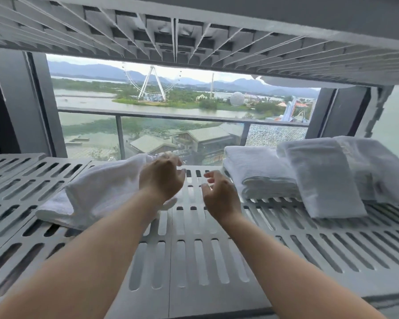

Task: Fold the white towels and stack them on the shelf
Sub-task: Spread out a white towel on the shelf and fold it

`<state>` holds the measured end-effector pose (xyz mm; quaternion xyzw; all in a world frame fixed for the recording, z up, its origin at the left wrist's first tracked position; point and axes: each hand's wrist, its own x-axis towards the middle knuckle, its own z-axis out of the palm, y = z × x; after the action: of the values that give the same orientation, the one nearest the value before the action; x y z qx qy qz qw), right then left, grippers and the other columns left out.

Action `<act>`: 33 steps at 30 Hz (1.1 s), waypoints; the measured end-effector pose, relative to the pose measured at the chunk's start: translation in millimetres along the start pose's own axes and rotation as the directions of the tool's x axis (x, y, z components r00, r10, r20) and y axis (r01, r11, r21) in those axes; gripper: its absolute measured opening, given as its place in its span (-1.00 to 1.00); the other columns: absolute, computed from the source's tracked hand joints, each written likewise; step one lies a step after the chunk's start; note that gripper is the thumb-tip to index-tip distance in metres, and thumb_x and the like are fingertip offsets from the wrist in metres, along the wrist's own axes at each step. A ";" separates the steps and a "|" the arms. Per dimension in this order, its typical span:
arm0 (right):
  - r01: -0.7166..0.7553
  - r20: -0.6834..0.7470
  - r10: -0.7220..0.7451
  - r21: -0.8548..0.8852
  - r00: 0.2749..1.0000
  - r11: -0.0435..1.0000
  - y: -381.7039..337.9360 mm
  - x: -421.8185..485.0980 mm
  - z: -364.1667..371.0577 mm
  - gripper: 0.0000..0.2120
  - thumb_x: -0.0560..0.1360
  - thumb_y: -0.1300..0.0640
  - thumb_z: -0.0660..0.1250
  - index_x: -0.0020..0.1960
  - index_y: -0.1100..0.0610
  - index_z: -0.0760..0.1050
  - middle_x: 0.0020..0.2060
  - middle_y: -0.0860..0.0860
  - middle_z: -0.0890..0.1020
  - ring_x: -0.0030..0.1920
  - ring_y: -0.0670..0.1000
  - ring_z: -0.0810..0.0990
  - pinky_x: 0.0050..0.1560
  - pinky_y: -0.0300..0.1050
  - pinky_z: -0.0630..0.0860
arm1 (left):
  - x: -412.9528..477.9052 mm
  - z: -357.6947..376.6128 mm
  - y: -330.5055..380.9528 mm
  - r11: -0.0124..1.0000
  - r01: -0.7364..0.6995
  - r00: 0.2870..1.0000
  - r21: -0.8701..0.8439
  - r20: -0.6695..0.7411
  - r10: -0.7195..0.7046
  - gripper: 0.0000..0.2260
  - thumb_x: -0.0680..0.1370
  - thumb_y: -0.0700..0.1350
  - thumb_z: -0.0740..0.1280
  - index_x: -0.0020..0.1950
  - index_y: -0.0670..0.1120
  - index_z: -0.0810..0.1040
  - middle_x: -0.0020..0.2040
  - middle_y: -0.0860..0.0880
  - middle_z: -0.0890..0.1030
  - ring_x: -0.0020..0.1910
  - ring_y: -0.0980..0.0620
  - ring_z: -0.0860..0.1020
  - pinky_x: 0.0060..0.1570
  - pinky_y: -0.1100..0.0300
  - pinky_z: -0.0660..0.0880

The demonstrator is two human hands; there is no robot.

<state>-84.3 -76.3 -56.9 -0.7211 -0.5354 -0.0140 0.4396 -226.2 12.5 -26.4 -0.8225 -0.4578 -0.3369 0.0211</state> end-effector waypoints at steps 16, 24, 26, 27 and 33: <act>0.021 -0.244 -0.059 -0.155 0.968 0.988 190.6 51.9 -203.3 -0.79 0.52 0.12 0.32 0.15 0.07 0.53 0.03 0.03 0.66 0.08 0.06 0.59 0.18 0.02 0.50 | 32.1 94.4 255.9 0.988 -0.118 0.989 -0.102 0.072 0.125 -0.71 0.62 0.16 0.24 0.18 0.02 0.58 0.18 -0.03 0.60 0.06 -0.11 0.61 -0.12 0.09 0.46; -0.053 -0.342 -0.014 -0.187 0.940 0.981 279.9 91.3 -261.2 -0.69 0.54 0.06 0.32 0.26 0.09 0.51 0.13 0.13 0.61 0.19 0.15 0.49 0.20 0.01 0.43 | 52.8 135.5 333.8 0.996 0.000 0.986 -0.091 0.164 0.015 -0.48 0.59 0.26 0.23 0.45 0.01 0.34 0.34 -0.05 0.57 0.25 -0.13 0.57 0.10 -0.05 0.55; -0.106 -0.329 0.044 -0.173 0.943 0.979 289.6 99.3 -267.9 -0.63 0.55 0.04 0.32 0.33 0.10 0.46 0.14 0.16 0.61 0.20 0.19 0.50 0.19 0.00 0.40 | 53.6 140.4 341.3 0.996 0.042 0.982 -0.081 0.189 -0.026 -0.44 0.58 0.28 0.24 0.47 0.00 0.30 0.36 -0.07 0.56 0.28 -0.15 0.55 0.09 -0.01 0.52; -0.129 -0.315 0.072 -0.163 0.946 0.978 293.1 102.9 -270.3 -0.60 0.55 0.04 0.31 0.35 0.11 0.45 0.14 0.17 0.63 0.20 0.21 0.51 0.18 0.00 0.39 | 54.2 141.6 344.0 0.995 0.062 0.981 -0.080 0.191 -0.046 -0.44 0.58 0.27 0.26 0.46 -0.01 0.30 0.35 -0.09 0.56 0.28 -0.16 0.55 0.06 0.01 0.48; -0.145 -0.226 0.118 -0.106 0.967 0.984 297.6 111.9 -273.7 -0.60 0.54 0.06 0.31 0.32 0.21 0.50 0.07 0.18 0.67 0.15 0.23 0.58 0.14 0.02 0.49 | 60.6 140.6 356.8 0.974 0.113 0.974 -0.194 0.215 -0.071 -0.42 0.51 0.16 0.43 0.43 -0.06 0.38 0.32 -0.13 0.56 0.29 -0.15 0.52 0.15 0.07 0.42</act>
<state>320.1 -180.9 -18.4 -0.7744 -0.4329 -0.0964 0.4512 144.2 -101.4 -2.6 -0.8286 -0.4580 -0.2957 -0.1272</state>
